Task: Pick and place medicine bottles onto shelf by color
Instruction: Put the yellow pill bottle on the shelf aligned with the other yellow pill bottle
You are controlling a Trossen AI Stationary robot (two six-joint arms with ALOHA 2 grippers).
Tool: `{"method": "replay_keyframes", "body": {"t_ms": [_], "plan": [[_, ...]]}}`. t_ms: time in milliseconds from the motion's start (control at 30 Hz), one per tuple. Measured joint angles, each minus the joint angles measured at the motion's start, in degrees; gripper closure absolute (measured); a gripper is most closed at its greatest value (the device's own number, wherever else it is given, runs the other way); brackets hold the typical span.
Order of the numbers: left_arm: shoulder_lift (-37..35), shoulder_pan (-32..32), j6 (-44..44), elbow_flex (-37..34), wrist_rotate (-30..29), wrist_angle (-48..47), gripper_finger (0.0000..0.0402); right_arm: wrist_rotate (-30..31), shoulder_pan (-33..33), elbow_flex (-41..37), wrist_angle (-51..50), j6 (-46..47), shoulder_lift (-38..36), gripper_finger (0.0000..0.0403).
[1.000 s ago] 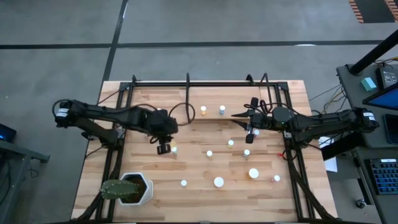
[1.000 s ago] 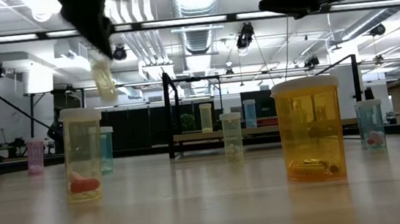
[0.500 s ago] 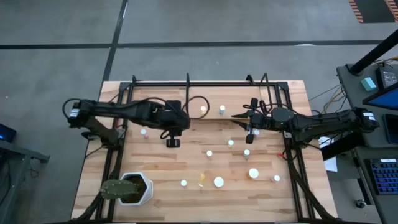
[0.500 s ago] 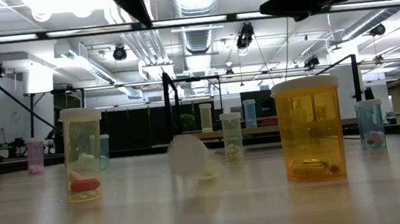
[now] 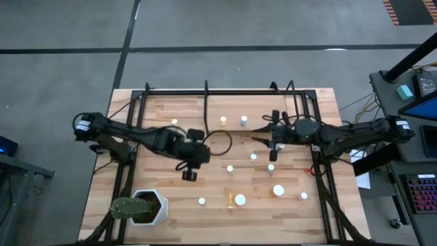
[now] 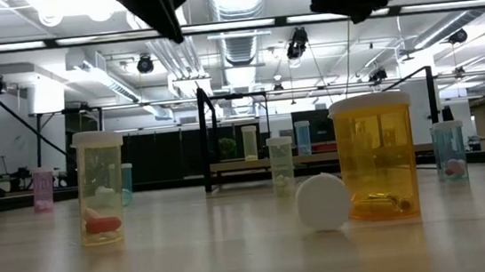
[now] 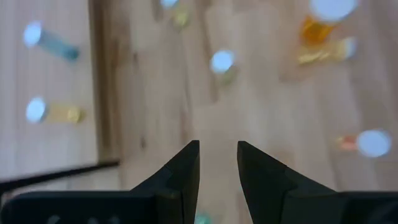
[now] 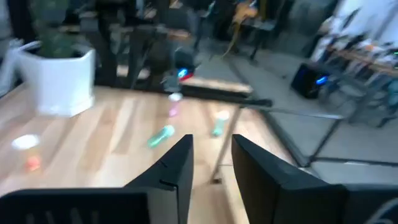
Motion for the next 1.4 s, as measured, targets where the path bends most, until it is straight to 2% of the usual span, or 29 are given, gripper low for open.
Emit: {"method": "replay_keyframes", "body": {"t_ms": [167,400,567,700,967,1167,1400], "plan": [[-5.8,-3.0,2.8,-8.2,-3.8,10.6,0.0311,0.0,5.1,10.8,-12.8,0.8,7.8,0.0258],[-14.7,-3.0,7.8,-19.2,-8.0,25.8,0.0311,-0.2,10.8,29.4,-31.1,3.4,20.9,0.0204],[-20.2,-3.0,13.2,-24.4,-8.8,33.7,0.0311,-0.2,12.4,42.3,-43.0,2.2,31.0,0.0173],[-23.9,-3.0,16.0,-26.8,-9.4,40.3,0.0311,-0.4,13.3,49.8,-48.5,0.2,39.0,0.0159],[-29.2,-3.0,17.8,-27.4,-9.4,42.0,0.0311,-8.1,14.9,59.8,-53.7,1.6,51.2,0.0168],[-30.4,-3.0,17.4,-27.4,-9.4,42.0,0.0311,-8.6,17.7,64.7,-57.0,3.7,57.3,0.0170],[-30.5,-3.0,17.4,-27.1,-9.3,43.6,0.0311,-8.5,20.1,66.8,-57.2,4.9,62.6,0.0170]]}}
